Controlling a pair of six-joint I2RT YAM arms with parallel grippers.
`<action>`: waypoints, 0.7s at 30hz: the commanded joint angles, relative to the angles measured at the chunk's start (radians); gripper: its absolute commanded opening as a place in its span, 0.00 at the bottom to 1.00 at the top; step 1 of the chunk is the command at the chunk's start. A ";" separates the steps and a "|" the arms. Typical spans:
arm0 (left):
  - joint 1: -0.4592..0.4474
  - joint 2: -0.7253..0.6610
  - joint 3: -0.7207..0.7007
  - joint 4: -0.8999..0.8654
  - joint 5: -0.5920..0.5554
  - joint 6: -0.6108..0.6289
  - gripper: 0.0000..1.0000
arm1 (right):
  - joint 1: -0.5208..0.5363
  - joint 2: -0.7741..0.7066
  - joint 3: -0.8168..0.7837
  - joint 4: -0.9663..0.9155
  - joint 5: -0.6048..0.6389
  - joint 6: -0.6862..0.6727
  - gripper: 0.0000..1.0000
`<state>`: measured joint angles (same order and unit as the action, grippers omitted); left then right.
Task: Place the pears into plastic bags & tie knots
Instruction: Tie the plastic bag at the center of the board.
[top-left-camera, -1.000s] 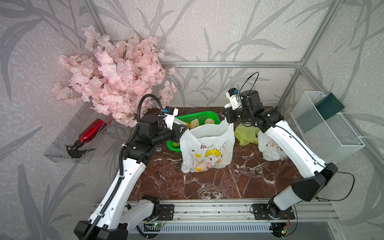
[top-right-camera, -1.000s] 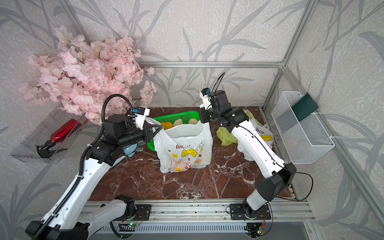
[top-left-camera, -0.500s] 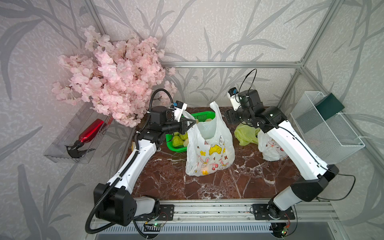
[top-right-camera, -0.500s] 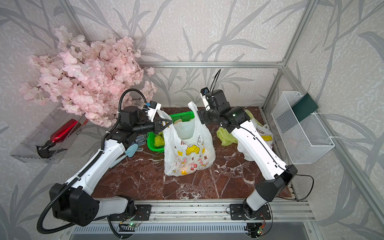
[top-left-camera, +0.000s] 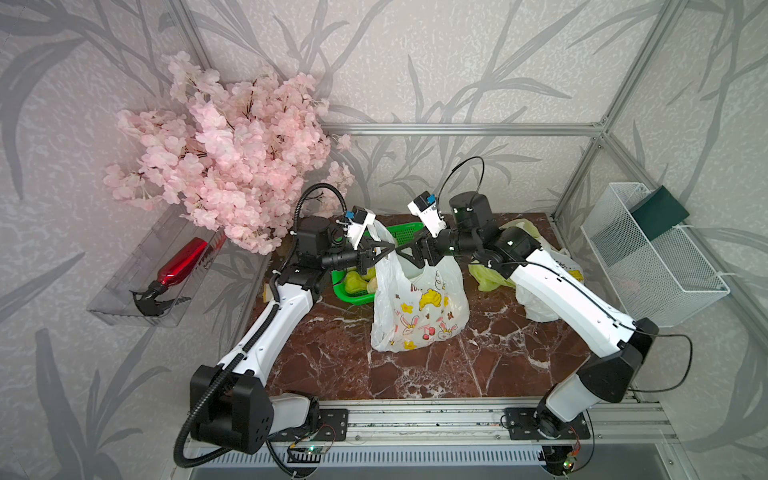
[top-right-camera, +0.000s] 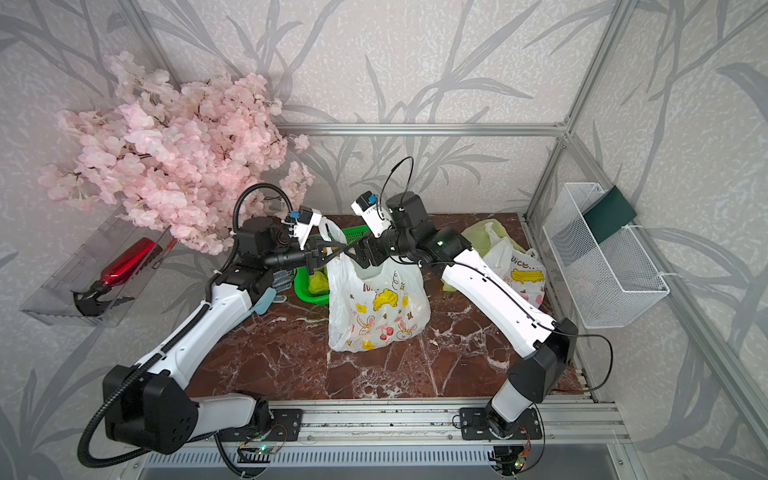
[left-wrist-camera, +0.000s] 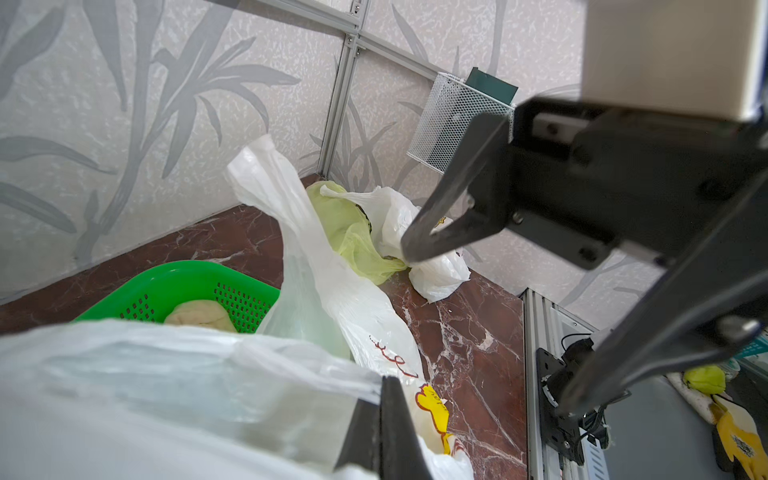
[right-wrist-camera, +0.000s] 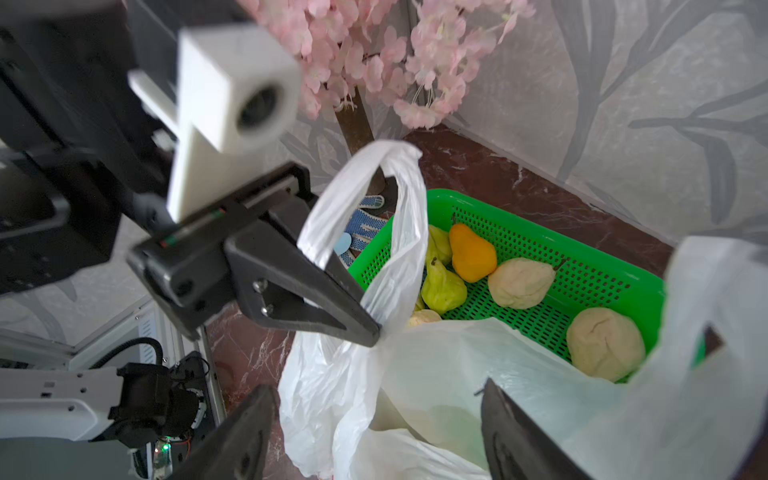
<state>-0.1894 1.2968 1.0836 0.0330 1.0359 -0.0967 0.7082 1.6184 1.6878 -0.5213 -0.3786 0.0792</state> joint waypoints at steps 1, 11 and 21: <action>0.007 -0.005 0.056 -0.011 0.031 0.028 0.00 | -0.006 -0.004 -0.104 0.155 -0.091 -0.076 0.86; 0.020 0.042 0.085 0.040 0.062 -0.068 0.06 | -0.009 -0.006 -0.378 0.561 -0.144 -0.006 0.38; 0.032 -0.037 -0.104 0.256 -0.030 -0.348 0.46 | -0.015 -0.061 -0.517 0.746 -0.140 0.092 0.17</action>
<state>-0.1413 1.2938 1.0500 0.1272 1.0462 -0.3264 0.6937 1.6012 1.1858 0.1135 -0.5064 0.1295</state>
